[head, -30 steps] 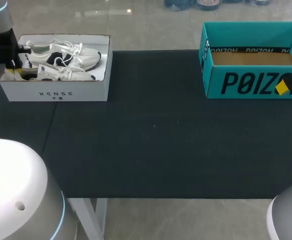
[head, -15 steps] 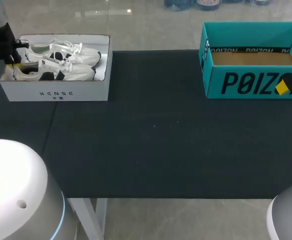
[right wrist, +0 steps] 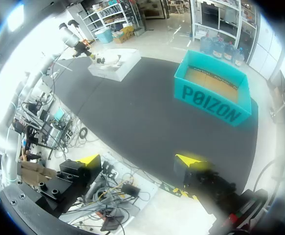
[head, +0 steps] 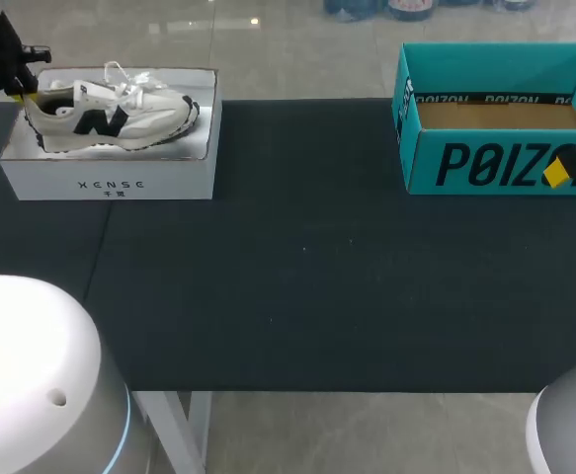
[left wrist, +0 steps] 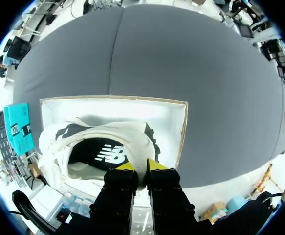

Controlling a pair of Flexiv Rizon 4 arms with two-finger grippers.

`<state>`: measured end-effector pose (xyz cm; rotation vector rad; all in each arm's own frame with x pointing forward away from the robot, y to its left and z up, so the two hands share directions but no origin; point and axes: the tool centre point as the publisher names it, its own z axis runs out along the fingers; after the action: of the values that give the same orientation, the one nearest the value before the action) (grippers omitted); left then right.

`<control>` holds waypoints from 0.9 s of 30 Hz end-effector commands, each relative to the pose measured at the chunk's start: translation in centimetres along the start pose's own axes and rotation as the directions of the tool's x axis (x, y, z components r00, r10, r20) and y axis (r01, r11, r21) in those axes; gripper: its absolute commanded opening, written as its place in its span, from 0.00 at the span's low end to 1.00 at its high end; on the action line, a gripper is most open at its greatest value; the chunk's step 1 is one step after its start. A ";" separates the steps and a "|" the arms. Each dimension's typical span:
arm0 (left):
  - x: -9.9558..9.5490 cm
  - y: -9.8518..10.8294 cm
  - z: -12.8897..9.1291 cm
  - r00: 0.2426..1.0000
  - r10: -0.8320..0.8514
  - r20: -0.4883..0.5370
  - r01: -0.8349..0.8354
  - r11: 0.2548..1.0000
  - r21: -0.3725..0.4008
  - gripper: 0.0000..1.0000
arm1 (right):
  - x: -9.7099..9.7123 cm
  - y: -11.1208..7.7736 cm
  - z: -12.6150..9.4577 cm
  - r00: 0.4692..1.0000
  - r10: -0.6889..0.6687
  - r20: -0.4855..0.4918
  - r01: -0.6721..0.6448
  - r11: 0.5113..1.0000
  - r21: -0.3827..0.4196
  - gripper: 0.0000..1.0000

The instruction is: Take the shoe out of the shoebox, open the shoe tongue, remove and reinsert the insole, then place the shoe into the shoebox

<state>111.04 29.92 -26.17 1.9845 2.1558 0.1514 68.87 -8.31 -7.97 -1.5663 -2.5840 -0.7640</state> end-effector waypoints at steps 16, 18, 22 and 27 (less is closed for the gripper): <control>-6.9 -3.1 -7.8 0.998 0.068 0.010 -0.067 0.996 -0.053 0.00 | -0.1 0.3 0.1 1.000 0.001 -0.001 -0.001 1.000 0.006 1.00; -8.4 -3.9 -7.8 0.995 0.094 0.011 -0.094 0.994 -0.048 0.00 | -0.1 0.3 0.1 1.000 0.001 -0.001 -0.001 1.000 0.006 1.00; -11.6 -5.5 -7.4 0.992 0.125 0.010 -0.125 0.992 -0.033 0.00 | -0.1 0.3 0.1 1.000 0.001 -0.001 -0.001 1.000 0.006 1.00; -16.2 -8.0 -6.2 0.988 0.153 0.020 -0.153 0.988 -0.008 0.00 | -0.1 0.3 0.1 1.000 0.001 -0.001 -0.001 1.000 0.006 1.00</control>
<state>104.09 15.78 -20.02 2.1366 1.9792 0.1186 68.87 -8.31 -7.97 -1.5664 -2.5839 -0.7640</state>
